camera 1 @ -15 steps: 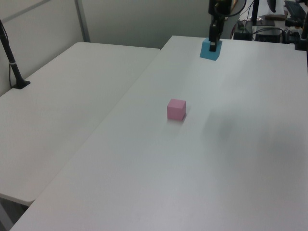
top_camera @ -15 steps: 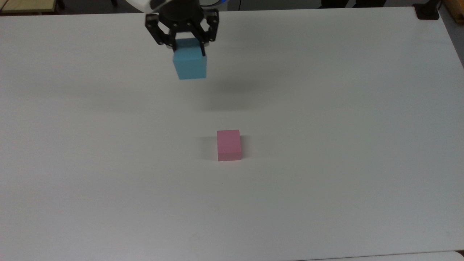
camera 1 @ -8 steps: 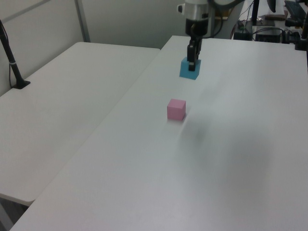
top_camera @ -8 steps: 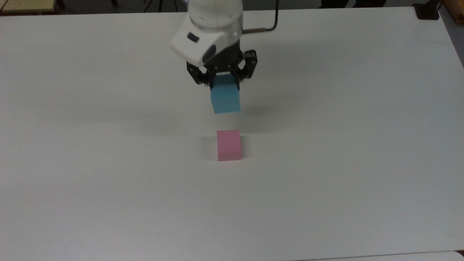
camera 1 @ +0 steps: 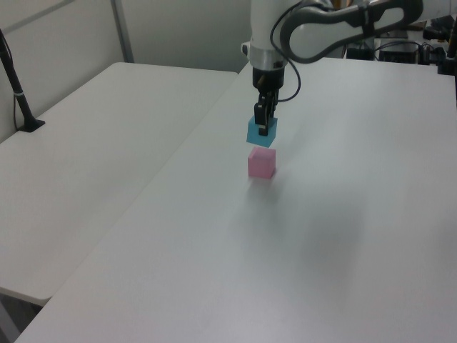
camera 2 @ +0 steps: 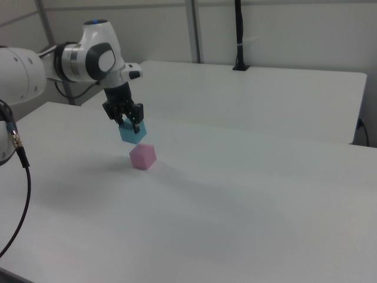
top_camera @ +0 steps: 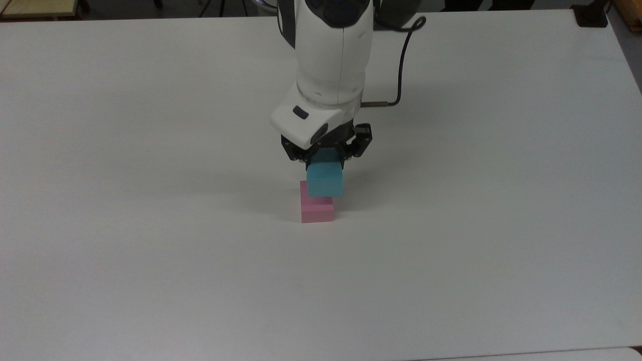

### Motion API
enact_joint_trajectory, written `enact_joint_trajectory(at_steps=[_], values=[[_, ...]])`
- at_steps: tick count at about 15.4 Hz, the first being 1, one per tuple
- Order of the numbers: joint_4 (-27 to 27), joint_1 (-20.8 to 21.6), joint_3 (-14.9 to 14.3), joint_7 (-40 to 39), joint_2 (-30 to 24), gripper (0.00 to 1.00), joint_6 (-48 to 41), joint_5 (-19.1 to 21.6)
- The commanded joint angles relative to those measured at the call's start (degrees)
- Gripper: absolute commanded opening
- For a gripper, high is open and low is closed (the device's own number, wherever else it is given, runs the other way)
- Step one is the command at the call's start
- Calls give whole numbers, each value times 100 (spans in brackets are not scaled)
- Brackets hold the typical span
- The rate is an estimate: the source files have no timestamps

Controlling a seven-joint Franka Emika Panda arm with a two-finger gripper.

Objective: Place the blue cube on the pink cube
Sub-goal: 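Carry the light-blue cube over the pink cube and lower it onto it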

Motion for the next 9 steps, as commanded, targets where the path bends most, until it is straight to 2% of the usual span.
enact_joint_trajectory(at_steps=[1,9], values=[[146,193,-96,321,226,47,94,-287],[-38,193,-96,339,262,46,218,-349]])
